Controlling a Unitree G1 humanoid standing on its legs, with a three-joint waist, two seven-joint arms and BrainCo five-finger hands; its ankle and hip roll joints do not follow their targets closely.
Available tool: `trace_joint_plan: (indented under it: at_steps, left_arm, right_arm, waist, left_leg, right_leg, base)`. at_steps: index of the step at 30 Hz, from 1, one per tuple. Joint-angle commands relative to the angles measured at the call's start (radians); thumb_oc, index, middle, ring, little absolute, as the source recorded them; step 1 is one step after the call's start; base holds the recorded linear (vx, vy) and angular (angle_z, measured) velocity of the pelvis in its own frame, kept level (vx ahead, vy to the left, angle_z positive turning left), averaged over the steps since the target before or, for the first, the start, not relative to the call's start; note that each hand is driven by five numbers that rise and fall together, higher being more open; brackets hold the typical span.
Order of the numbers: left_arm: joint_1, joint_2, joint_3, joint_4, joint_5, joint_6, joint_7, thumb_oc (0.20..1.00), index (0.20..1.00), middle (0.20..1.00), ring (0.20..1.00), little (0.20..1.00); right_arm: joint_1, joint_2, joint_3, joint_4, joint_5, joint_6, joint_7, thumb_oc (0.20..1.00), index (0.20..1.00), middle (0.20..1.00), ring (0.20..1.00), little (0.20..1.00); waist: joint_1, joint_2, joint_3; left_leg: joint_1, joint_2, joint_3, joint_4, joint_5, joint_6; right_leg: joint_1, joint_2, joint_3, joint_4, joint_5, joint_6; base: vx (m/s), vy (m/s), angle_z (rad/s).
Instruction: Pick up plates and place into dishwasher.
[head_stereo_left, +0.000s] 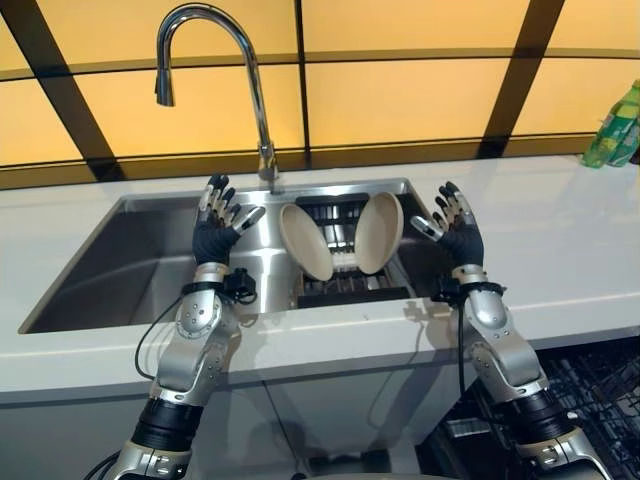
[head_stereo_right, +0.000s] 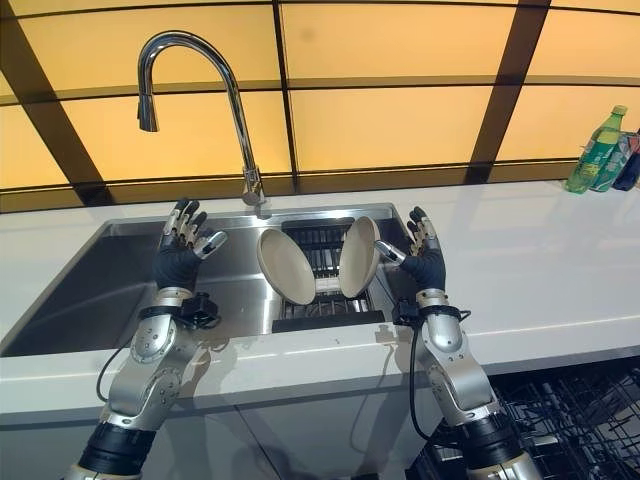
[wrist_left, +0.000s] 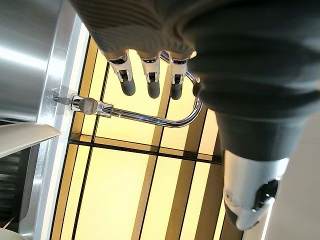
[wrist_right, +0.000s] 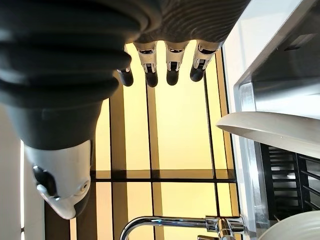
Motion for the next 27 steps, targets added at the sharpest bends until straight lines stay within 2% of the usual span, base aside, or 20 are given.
trace_joint_plan:
  at_steps: [1, 9, 17, 20, 21, 22, 24, 27]
  left_arm:
    - [-0.037, 0.033, 0.038, 0.014, 0.008, -0.050, -0.018, 1.000, 1.000, 1.000, 1.000, 1.000]
    - [-0.048, 0.044, 0.033, 0.009, 0.019, -0.062, -0.026, 1.000, 1.000, 1.000, 1.000, 1.000]
    - [-0.031, 0.060, 0.054, 0.011, 0.050, -0.077, -0.029, 1.000, 1.000, 1.000, 1.000, 1.000]
    - [-0.029, 0.066, 0.062, 0.009, 0.083, -0.076, -0.030, 1.000, 1.000, 1.000, 1.000, 1.000]
    - [-0.029, 0.073, 0.069, 0.009, 0.109, -0.078, -0.027, 1.000, 1.000, 1.000, 1.000, 1.000]
    - [-0.026, 0.081, 0.073, 0.014, 0.124, -0.084, -0.020, 1.000, 1.000, 1.000, 1.000, 1.000]
    - [-0.026, 0.094, 0.079, 0.032, 0.155, -0.093, -0.017, 1.000, 1.000, 1.000, 1.000, 1.000]
    - [-0.035, 0.121, 0.087, 0.061, 0.246, -0.066, -0.011, 1.000, 1.000, 1.000, 1.000, 1.000]
  right_arm:
    - [-0.025, 0.003, -0.051, -0.052, -0.005, -0.067, 0.008, 1.000, 1.000, 1.000, 1.000, 1.000]
    - [-0.026, 0.001, -0.047, -0.055, -0.008, -0.057, 0.010, 1.000, 1.000, 1.000, 1.000, 1.000]
    - [-0.017, -0.010, -0.056, -0.059, -0.004, -0.043, 0.034, 1.000, 1.000, 1.000, 1.000, 1.000]
    - [-0.018, -0.018, -0.055, -0.063, -0.010, -0.031, 0.037, 1.000, 1.000, 1.000, 1.000, 1.000]
    - [-0.020, -0.033, -0.058, -0.067, -0.002, -0.032, 0.038, 1.000, 1.000, 1.000, 1.000, 1.000]
    - [-0.022, -0.044, -0.057, -0.068, 0.004, -0.036, 0.034, 1.000, 1.000, 1.000, 1.000, 1.000]
    - [-0.031, -0.051, -0.050, -0.061, 0.009, -0.043, 0.021, 1.000, 1.000, 1.000, 1.000, 1.000]
    - [-0.039, -0.045, -0.036, -0.046, -0.002, -0.041, 0.010, 1.000, 1.000, 1.000, 1.000, 1.000]
  waist:
    - [0.017, 0.011, -0.041]
    - [0.012, 0.012, -0.042]
    - [0.013, 0.003, -0.040]
    - [0.019, -0.007, -0.032]
    - [0.025, -0.017, -0.021]
    - [0.034, -0.020, -0.013]
    - [0.044, -0.018, -0.006]
    - [0.038, -0.007, -0.010]
  left_leg:
    - [0.126, 0.079, 0.009, 0.006, -0.162, -0.050]
    - [0.129, 0.085, 0.013, 0.006, -0.161, -0.052]
    - [0.130, 0.093, -0.007, 0.018, -0.156, -0.059]
    - [0.101, 0.081, -0.026, 0.093, -0.172, -0.064]
    - [0.072, 0.063, -0.048, 0.166, -0.192, -0.068]
    - [0.051, 0.053, -0.080, 0.188, -0.193, -0.067]
    - [0.037, 0.043, -0.111, 0.185, -0.190, -0.059]
    - [0.059, 0.053, -0.085, 0.137, -0.181, -0.054]
  right_leg:
    - [-0.118, -0.012, 0.013, -0.067, 0.160, 0.031]
    - [-0.120, -0.009, 0.013, -0.063, 0.157, 0.031]
    - [-0.121, 0.018, 0.042, -0.063, 0.149, 0.015]
    - [-0.123, 0.022, 0.053, -0.057, 0.151, 0.006]
    - [-0.126, 0.018, 0.061, -0.052, 0.156, 0.001]
    - [-0.129, 0.018, 0.069, -0.047, 0.160, -0.002]
    - [-0.133, 0.017, 0.081, -0.040, 0.162, -0.005]
    - [-0.133, 0.009, 0.075, -0.044, 0.159, 0.002]
  base:
    - [0.00, 0.000, 0.00]
    - [0.00, -0.005, 0.00]
    - [-0.01, -0.058, -0.01]
    - [-0.03, -0.042, -0.01]
    - [0.00, 0.000, 0.00]
    - [-0.01, 0.007, -0.03]
    - [0.01, 0.055, -0.17]
    - [0.04, 0.126, -0.24]
